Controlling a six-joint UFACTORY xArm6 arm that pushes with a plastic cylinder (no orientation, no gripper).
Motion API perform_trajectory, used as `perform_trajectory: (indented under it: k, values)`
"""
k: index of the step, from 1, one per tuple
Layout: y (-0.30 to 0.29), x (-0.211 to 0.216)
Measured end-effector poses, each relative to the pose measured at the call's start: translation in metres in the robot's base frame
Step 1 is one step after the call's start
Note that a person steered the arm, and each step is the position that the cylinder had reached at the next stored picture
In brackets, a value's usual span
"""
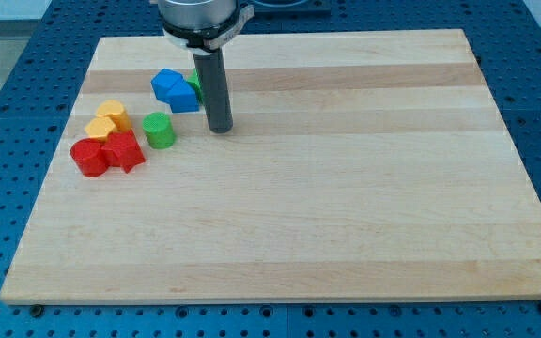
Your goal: Push the green circle into the red star
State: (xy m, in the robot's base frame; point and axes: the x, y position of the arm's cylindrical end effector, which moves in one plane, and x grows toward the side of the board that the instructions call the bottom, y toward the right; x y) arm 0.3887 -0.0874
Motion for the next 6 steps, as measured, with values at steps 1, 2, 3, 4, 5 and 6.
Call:
perform_trajectory:
  k: [1, 2, 3, 4, 5, 6]
  values:
    - [-0.025, 0.0]
    - [-0.051, 0.0]
    - [-0.075, 0.0]
    - [-0.082, 0.001]
    - [-0.077, 0.001]
    - [-0.071, 0.001]
